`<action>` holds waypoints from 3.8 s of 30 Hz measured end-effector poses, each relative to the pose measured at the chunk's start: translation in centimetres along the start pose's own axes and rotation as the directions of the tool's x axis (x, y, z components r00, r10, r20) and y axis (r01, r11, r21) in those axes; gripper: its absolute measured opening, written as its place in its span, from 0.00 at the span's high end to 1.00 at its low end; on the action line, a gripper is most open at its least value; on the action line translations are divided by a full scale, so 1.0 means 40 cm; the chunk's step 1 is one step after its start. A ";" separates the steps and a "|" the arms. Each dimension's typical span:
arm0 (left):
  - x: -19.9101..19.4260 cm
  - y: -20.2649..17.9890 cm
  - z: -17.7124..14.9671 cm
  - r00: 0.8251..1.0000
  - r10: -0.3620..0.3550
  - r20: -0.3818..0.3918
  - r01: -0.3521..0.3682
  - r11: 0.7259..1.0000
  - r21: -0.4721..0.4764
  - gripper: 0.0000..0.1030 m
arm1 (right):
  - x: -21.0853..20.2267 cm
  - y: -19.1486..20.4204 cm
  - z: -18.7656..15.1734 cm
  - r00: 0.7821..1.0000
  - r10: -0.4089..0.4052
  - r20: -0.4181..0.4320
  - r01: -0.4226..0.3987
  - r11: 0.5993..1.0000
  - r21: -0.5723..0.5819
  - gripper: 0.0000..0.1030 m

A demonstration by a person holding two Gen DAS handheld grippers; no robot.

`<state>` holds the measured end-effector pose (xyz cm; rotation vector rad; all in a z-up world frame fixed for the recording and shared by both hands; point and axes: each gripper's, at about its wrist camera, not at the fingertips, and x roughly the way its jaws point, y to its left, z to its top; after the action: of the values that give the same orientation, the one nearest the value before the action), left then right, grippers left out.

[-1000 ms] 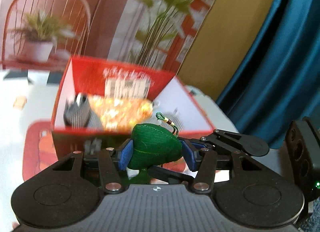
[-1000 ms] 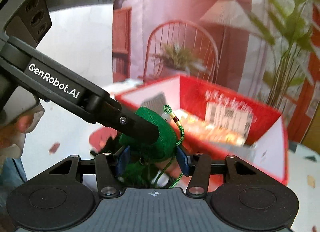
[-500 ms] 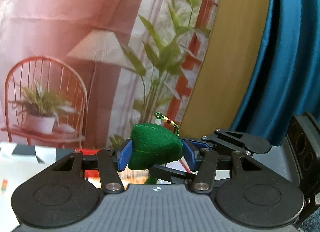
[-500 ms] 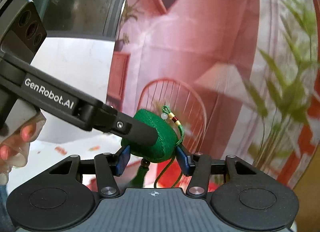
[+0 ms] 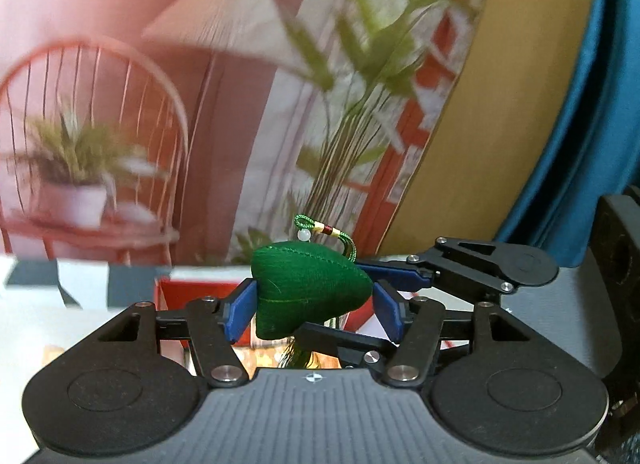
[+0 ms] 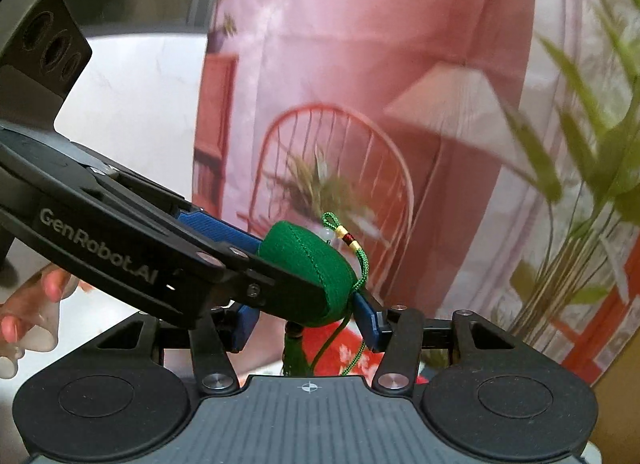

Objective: Organize soft objects
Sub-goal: 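Lift the green pouch with both grippers and carry it over the box, then lower the green pouch into the box and open both grippers, then move both grippers down to the white cloth before the box, then close both grippers on the white cloth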

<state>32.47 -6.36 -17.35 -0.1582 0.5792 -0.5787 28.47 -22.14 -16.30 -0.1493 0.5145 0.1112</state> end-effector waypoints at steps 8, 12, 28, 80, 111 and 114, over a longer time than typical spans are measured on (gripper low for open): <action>0.105 0.057 -0.065 0.990 -0.035 -0.137 0.022 0.996 -0.092 0.37 | 0.091 0.002 -0.080 0.988 0.007 -0.156 -0.003 1.000 0.022 0.51; 0.125 0.055 -0.074 0.987 -0.028 -0.157 0.013 0.996 -0.092 0.37 | 0.111 0.006 -0.102 0.979 0.001 -0.203 0.004 1.000 0.026 0.51; 0.000 0.051 -0.090 0.989 0.126 -0.074 -0.127 0.992 -0.011 0.34 | 0.023 -0.071 -0.171 0.960 -0.135 -0.244 0.183 0.965 0.186 0.29; -0.279 0.047 -0.580 0.873 0.466 -0.141 -0.478 0.876 -0.066 0.01 | -0.314 0.121 -0.680 0.972 -0.222 -0.073 0.231 0.856 0.463 0.11; -0.282 0.030 -0.597 0.930 0.337 -0.145 -0.348 0.936 -0.054 0.45 | -0.295 0.113 -0.705 0.975 -0.137 -0.176 0.214 0.798 0.563 0.37; -0.281 0.027 -0.600 0.930 0.338 -0.146 -0.347 0.937 -0.040 0.46 | -0.288 0.111 -0.712 0.976 -0.127 -0.175 0.206 0.794 0.572 0.37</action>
<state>11.91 1.21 -32.29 -0.0756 0.7412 -0.2306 4.15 -23.42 -35.57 0.4137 0.6410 -0.2384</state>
